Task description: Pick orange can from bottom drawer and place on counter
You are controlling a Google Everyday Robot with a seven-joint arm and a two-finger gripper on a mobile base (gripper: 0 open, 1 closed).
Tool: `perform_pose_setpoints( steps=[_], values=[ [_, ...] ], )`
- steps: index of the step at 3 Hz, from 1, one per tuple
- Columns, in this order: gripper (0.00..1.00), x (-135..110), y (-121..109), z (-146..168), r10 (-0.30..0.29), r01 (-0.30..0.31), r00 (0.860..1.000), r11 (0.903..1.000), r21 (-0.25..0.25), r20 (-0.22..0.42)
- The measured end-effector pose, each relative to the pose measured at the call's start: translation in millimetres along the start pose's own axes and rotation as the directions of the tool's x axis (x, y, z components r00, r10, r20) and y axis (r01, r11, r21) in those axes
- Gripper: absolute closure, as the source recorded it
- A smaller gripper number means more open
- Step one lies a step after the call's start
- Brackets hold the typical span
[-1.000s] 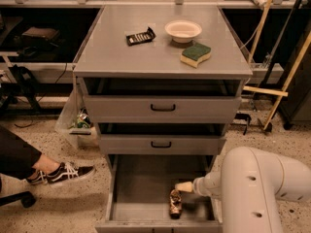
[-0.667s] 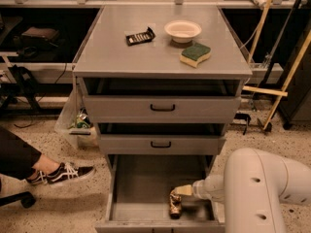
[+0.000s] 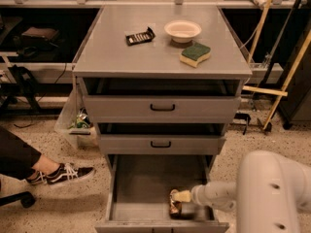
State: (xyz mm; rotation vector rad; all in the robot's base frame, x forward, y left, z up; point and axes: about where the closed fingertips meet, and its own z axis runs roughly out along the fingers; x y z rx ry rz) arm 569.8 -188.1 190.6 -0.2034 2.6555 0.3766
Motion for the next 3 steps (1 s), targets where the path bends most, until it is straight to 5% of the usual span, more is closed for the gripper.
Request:
perform_pose_setpoints(
  steps=[1, 2, 3],
  values=[
    [0.0, 28.7, 25.4, -3.6, -0.016, 0.015, 1.0, 0.9987, -0.048, -0.025],
    [0.0, 27.9, 23.7, -3.2, -0.015, 0.014, 1.0, 0.9989, -0.045, -0.026],
    [0.0, 21.4, 49.8, 18.4, -0.041, 0.041, 0.999, 0.9984, -0.039, 0.01]
  ],
)
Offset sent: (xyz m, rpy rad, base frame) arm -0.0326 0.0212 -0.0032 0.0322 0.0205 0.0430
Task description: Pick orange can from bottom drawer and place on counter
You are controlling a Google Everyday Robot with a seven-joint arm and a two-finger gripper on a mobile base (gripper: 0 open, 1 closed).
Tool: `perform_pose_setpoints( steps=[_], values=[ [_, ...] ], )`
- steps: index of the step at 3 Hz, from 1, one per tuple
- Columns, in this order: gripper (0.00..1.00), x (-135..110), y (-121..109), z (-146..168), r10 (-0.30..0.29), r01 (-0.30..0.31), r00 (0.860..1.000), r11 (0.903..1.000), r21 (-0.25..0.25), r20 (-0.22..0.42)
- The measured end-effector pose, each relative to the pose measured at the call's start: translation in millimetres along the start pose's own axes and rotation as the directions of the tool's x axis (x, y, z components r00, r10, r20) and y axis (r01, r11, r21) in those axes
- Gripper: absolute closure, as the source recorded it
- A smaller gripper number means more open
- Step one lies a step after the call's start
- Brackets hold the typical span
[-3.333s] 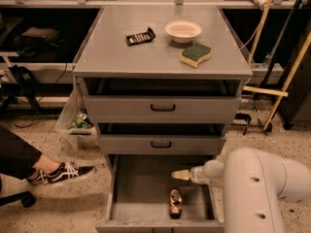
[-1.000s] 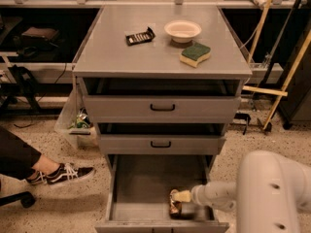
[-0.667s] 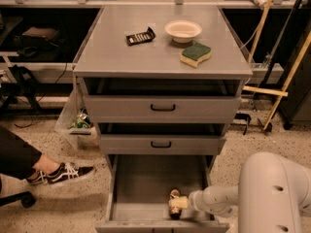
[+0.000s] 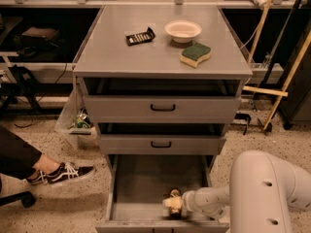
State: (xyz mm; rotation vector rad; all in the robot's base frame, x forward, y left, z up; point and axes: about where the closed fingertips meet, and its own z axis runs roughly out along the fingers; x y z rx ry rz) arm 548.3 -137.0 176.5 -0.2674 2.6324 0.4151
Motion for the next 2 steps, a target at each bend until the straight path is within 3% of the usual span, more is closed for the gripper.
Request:
perform_pose_setpoints(
  steps=[1, 2],
  values=[
    [0.0, 0.1, 0.1, 0.2, 0.0, 0.0, 1.0, 1.0, 0.0, 0.0],
    [0.0, -1.3, -2.8, 19.4, 0.016, -0.016, 0.999, 0.9999, 0.004, -0.032]
  ],
)
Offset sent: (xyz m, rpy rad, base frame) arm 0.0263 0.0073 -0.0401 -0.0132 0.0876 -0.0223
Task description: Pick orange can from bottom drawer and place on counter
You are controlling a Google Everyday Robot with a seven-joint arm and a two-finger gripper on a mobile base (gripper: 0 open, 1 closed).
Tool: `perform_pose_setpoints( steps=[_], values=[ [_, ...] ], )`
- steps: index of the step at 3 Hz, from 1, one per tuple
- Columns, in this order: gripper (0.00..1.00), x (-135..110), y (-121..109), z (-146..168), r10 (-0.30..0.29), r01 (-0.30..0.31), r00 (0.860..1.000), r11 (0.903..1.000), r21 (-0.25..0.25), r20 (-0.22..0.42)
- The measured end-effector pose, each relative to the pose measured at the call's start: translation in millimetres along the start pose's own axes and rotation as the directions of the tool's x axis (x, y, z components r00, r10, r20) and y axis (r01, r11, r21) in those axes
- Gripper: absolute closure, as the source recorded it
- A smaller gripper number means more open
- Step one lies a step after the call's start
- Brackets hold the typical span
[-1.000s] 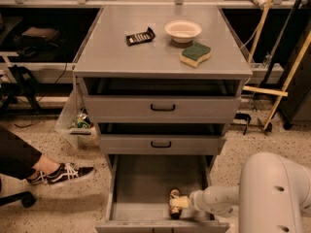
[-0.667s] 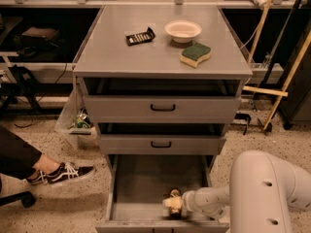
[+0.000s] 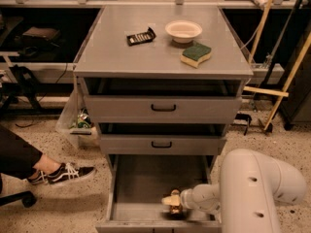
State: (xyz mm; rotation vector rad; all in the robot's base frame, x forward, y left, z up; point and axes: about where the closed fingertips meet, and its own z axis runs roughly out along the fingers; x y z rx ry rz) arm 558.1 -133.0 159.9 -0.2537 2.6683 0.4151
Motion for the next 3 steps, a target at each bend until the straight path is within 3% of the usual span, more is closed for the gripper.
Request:
perform_pose_setpoints(
  steps=[1, 2, 3],
  values=[
    [0.0, 9.1, -2.5, 44.6, 0.055, -0.056, 0.996, 0.9983, -0.012, -0.077],
    [0.0, -10.8, -8.1, 53.1, 0.059, -0.06, 0.997, 0.9982, -0.012, -0.049],
    [0.19, -10.7, -8.0, 53.0, 0.059, -0.059, 0.997, 0.9982, -0.012, -0.049]
  ],
)
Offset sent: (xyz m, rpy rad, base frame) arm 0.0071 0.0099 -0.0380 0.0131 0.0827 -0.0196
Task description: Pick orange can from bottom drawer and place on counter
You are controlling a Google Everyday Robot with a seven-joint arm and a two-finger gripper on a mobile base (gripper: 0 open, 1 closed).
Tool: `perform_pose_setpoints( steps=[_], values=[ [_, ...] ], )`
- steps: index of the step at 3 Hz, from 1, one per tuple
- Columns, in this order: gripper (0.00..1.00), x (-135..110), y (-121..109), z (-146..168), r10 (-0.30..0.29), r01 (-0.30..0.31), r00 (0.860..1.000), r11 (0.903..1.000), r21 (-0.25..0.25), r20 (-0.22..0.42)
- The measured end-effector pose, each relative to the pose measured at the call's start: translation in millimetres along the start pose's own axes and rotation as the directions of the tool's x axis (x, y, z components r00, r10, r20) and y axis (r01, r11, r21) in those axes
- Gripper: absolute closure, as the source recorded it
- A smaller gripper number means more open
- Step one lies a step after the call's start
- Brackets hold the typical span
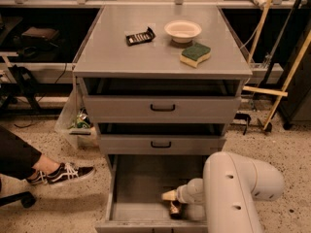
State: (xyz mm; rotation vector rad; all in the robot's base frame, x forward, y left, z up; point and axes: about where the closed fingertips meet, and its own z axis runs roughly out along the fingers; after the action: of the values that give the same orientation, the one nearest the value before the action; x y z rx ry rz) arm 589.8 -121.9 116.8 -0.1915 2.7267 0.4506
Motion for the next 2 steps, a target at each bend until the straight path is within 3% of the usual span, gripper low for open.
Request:
perform_pose_setpoints(
  steps=[2],
  values=[
    [0.65, 0.0, 0.0, 0.0, 0.0, 0.0, 1.0, 1.0, 0.0, 0.0]
  ],
)
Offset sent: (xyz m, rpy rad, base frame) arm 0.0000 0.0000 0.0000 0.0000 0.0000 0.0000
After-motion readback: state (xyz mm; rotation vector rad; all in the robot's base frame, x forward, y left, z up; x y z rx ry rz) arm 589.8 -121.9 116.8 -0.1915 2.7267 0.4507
